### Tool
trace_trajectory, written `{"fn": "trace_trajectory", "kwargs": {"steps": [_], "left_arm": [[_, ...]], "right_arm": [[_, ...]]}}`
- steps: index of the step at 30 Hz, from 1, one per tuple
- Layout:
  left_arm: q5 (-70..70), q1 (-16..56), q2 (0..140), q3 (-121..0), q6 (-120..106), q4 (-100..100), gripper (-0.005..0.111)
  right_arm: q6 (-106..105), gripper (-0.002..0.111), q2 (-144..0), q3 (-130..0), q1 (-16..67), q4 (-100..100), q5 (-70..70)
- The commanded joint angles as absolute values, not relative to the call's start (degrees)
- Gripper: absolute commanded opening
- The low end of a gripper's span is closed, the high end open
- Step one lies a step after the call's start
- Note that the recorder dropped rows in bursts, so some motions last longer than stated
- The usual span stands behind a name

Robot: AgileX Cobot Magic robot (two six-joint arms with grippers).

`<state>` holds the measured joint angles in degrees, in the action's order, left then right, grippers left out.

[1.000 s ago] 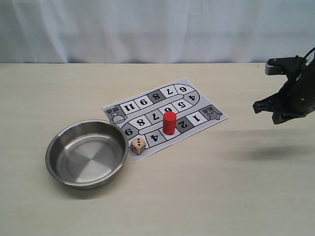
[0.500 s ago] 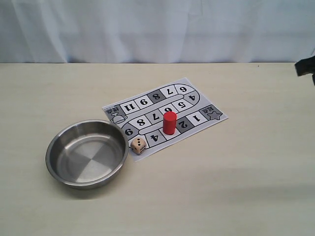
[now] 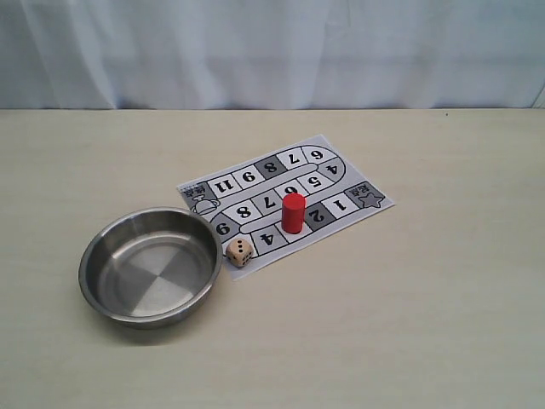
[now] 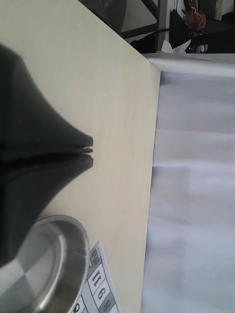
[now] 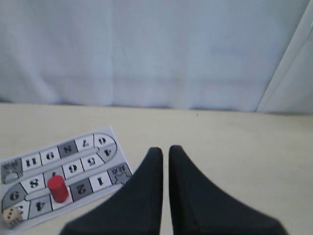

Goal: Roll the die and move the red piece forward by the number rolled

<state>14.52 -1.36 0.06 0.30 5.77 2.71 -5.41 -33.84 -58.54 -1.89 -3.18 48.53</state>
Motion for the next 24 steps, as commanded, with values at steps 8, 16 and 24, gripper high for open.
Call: {"fn": "trace_trajectory", "kwargs": {"steps": [8, 16, 24], "left_arm": [[13.9, -1.4, 0.0, 0.0, 5.8, 2.8, 0.000], [13.9, -1.4, 0.0, 0.0, 5.8, 2.8, 0.000], [13.9, -1.4, 0.0, 0.0, 5.8, 2.8, 0.000]], "right_arm": [[-6.6, 0.004, -3.5, -58.2, -1.8, -5.5, 56.3], [-7.0, 0.004, 0.0, -57.6, -1.8, -6.6, 59.0], [-8.7, 0.004, 0.0, -45.6, -1.8, -8.1, 47.1]]}}
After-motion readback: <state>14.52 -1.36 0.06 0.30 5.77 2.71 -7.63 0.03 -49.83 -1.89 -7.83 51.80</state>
